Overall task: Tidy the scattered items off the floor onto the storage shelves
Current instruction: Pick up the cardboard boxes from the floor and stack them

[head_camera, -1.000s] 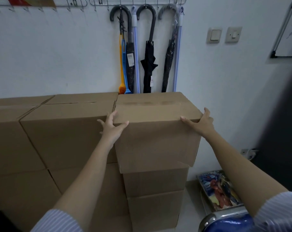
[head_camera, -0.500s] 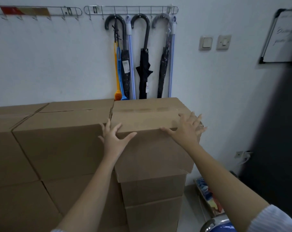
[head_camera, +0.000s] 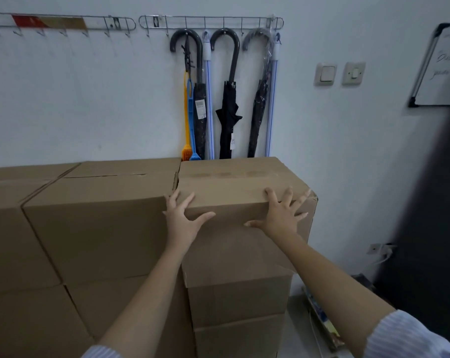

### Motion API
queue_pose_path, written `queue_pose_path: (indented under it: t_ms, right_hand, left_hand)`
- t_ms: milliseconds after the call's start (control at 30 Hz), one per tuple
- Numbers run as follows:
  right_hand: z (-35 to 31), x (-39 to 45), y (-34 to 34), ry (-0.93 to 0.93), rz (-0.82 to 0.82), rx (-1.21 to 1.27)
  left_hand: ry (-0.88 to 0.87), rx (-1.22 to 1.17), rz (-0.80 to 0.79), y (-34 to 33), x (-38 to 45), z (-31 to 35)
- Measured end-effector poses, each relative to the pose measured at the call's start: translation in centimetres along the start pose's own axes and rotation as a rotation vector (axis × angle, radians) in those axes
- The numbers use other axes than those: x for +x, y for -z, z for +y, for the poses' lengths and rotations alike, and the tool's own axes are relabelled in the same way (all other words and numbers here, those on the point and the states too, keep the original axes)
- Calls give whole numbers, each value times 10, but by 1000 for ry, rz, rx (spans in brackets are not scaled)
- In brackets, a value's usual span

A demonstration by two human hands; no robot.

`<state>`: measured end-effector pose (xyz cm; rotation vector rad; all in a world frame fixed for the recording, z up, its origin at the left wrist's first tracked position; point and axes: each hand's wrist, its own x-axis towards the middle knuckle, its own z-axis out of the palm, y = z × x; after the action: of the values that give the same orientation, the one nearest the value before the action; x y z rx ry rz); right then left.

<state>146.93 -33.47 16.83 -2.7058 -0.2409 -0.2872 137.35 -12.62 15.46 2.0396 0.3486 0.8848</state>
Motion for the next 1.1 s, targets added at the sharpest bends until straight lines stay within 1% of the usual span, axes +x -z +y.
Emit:
queue_pose_path:
  t_ms: [233,400,567,700,800,933,1100]
  right_hand:
    - [5,9,-2,7,38,-87]
    - [8,-1,0,28,70,-153]
    - [9,-13,0,82,95,-94]
    - [4,-23,-3,116,89,-93]
    - [-2,-25,-5,141,74,-55]
    - [-16,-24,-4,121,78,35]
    - [-25,-27,-9,138,60,81]
  left_hand:
    - [-40,-31,17,-10,5,-7]
    - [-44,-13,-60,0,0,-6]
    - [-35,-35,-104,8,-8,-4]
    - [-23,-47,-88,8,-9,0]
    - [6,-45,-125,7,-8,2]
    - [75,8,-161,12,4,2]
    - [85,17,-190,20,11,-11]
